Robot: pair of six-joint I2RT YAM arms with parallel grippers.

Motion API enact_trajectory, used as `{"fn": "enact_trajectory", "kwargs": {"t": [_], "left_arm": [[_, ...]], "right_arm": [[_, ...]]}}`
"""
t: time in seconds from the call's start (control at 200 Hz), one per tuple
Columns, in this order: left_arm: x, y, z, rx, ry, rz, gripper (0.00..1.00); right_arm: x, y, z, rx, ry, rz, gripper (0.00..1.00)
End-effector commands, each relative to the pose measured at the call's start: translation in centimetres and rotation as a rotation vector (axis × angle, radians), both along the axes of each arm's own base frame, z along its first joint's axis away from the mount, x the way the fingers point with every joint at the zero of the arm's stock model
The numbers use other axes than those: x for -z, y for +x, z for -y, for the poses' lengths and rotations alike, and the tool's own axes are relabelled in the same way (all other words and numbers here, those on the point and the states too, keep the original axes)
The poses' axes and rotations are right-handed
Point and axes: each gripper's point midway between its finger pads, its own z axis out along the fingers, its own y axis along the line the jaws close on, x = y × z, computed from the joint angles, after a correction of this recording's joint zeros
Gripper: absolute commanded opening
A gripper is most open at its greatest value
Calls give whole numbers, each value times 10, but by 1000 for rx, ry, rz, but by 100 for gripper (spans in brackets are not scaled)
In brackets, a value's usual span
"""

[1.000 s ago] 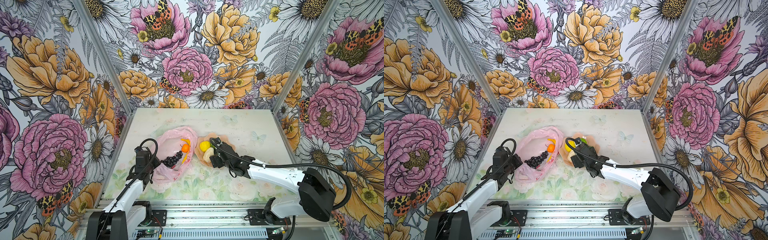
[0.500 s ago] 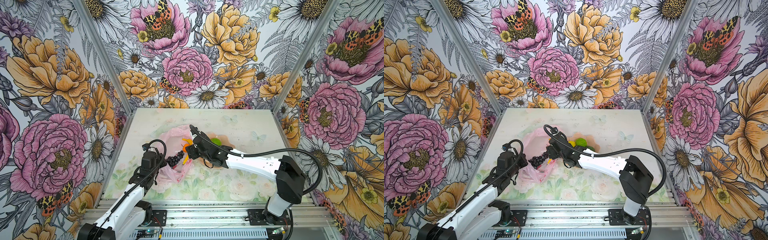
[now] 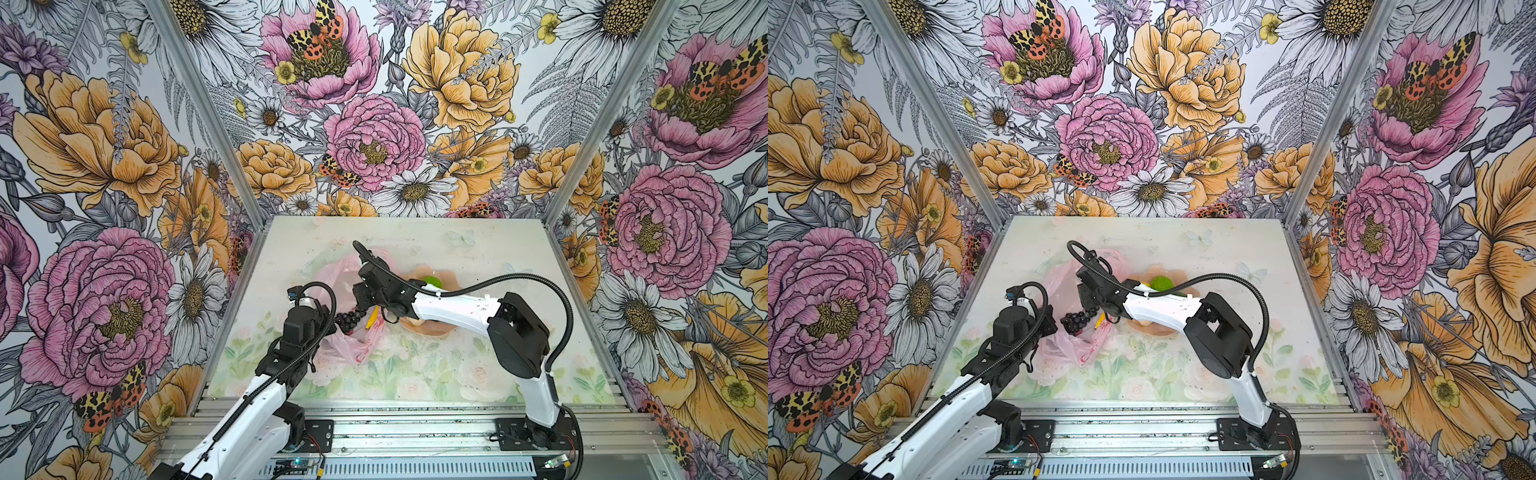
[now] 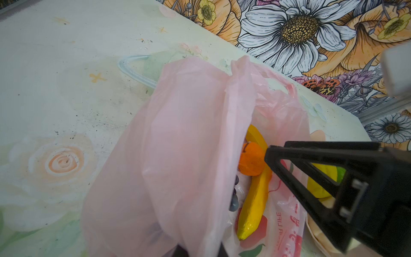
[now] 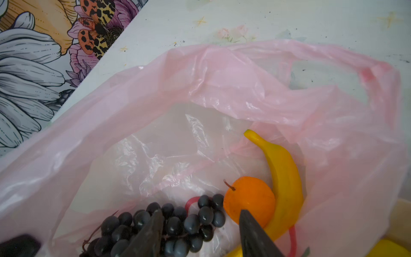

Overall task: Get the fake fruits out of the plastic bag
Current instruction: 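Move the right gripper over the bag and grasp the orange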

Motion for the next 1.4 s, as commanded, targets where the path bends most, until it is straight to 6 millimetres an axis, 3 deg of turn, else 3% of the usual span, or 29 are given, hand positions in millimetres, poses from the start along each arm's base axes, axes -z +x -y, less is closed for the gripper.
{"fn": "enact_trajectory", "kwargs": {"t": [0.0, 0.27, 0.505, 0.741, 1.036, 1.226, 1.396], "left_arm": [[-4, 2, -2, -8, 22, 32, 0], [-2, 4, -2, -9, 26, 26, 0], [-1, 5, -2, -10, 29, 19, 0], [-1, 5, -2, -11, 28, 20, 0], [-1, 5, -3, -13, 28, 20, 0], [-1, 4, -4, -16, 25, 21, 0], [-1, 4, -4, -15, 26, 20, 0]], "right_arm": [[7, 17, -1, 10, -12, 2, 53], [29, 37, -9, 0, -48, -9, 42], [44, 37, -19, -31, -53, -42, 31], [48, 38, -16, -20, -69, -46, 15], [34, 37, -17, -26, -65, -20, 1], [27, 35, -19, -32, -59, -9, 0], [-3, 33, -22, -43, -26, 31, 0]]}}
